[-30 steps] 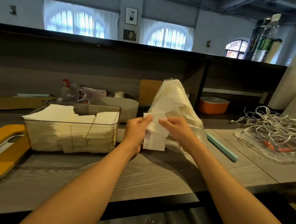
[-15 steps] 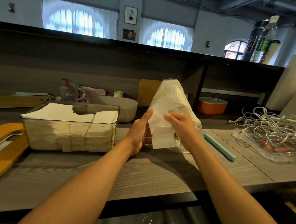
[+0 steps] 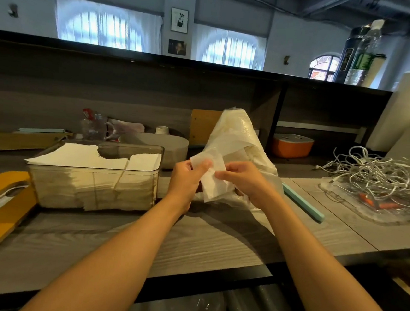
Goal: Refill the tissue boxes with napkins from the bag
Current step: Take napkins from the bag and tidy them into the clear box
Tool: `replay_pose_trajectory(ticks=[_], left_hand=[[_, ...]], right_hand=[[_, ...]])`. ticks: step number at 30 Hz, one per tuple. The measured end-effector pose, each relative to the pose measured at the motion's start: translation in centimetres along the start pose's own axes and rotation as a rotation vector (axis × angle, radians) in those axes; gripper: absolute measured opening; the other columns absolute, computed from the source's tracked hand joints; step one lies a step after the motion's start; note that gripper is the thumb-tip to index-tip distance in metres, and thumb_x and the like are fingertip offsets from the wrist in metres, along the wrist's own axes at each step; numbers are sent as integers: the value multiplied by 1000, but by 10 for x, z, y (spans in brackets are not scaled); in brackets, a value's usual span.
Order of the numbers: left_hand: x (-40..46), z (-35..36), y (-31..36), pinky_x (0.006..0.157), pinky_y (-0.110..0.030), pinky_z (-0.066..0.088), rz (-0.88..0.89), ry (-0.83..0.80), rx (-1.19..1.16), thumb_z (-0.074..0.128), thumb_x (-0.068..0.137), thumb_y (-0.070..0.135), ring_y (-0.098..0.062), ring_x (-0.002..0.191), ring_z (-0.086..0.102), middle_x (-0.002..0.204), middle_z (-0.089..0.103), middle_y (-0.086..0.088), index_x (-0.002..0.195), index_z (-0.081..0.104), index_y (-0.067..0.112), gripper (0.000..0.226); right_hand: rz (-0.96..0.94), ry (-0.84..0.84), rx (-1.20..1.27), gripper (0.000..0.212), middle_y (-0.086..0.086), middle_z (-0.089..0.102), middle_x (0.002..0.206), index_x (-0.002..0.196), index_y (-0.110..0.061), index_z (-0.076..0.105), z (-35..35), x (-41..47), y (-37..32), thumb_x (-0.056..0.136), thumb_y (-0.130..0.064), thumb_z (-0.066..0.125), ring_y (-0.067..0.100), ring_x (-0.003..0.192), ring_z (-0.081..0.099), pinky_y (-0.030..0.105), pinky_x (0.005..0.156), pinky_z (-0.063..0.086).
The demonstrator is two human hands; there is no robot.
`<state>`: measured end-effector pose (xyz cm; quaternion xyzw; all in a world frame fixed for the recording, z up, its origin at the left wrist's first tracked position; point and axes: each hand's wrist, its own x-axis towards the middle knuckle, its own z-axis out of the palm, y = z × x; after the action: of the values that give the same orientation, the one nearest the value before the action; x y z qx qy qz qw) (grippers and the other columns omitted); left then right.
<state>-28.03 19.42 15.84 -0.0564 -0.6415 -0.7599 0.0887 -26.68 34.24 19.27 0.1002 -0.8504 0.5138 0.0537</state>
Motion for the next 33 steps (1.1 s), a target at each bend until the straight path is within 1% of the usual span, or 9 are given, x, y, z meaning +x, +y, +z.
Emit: replay_pose_trajectory(ticks=[6,9,12,16,20,22,27,29,33], left_hand=[[-10,8,8,71,-36,58,-281,-214,-276,44,102,43,-25,89,71,107,72,-12,124,62,14,40],[-11,10,9,81,-42,55,-335,-185,-342,36,107,36,-27,94,68,106,71,-12,119,62,13,37],[-6,6,12,90,-44,52,-382,-103,-496,32,108,30,-29,97,66,112,68,-14,126,57,4,40],[-8,6,13,90,-46,52,-418,-126,-495,33,108,27,-32,96,66,113,68,-18,131,53,0,41],[-16,14,13,88,-51,55,-435,-240,-371,37,106,36,-34,96,68,115,69,-18,128,55,13,37],[-18,15,14,91,-52,56,-428,-316,-328,39,105,43,-35,100,69,119,69,-18,130,56,19,39],[-24,16,13,80,-42,61,-310,-333,-218,62,96,29,-28,100,71,116,71,-12,129,59,19,35],[-23,16,12,76,-39,61,-246,-292,-171,64,95,21,-25,98,71,115,71,-11,131,58,17,37],[-20,15,14,61,-32,61,-228,-186,-215,65,94,14,-20,81,73,107,71,-10,121,60,14,28]], right_hand=[[-87,72,155,6,1,72,85,92,-17,73,5,0,0,90,-21,70,9,74,67,18,56,51],[-108,136,142,14,1,68,94,104,-15,71,8,2,1,94,-21,65,13,82,66,22,58,54],[-36,269,530,22,3,61,102,109,-19,68,-3,3,-1,89,-26,63,17,87,56,24,64,47],[42,57,1053,46,11,59,102,120,-11,61,-13,1,0,75,-10,51,17,77,53,26,57,50],[-15,-22,889,47,12,61,104,121,-15,58,-4,2,-4,86,14,47,22,87,64,32,76,55],[-46,43,804,45,11,67,108,125,-18,60,-1,2,-1,88,8,57,24,102,67,33,84,55],[-57,212,430,23,1,65,121,115,-26,66,0,5,4,92,-21,66,19,115,57,25,63,54],[-22,209,353,19,-1,63,118,112,-24,68,0,7,5,93,-26,65,21,116,55,38,78,59],[81,83,626,34,5,62,117,121,-17,64,0,6,2,92,-35,63,26,112,59,38,85,56]])
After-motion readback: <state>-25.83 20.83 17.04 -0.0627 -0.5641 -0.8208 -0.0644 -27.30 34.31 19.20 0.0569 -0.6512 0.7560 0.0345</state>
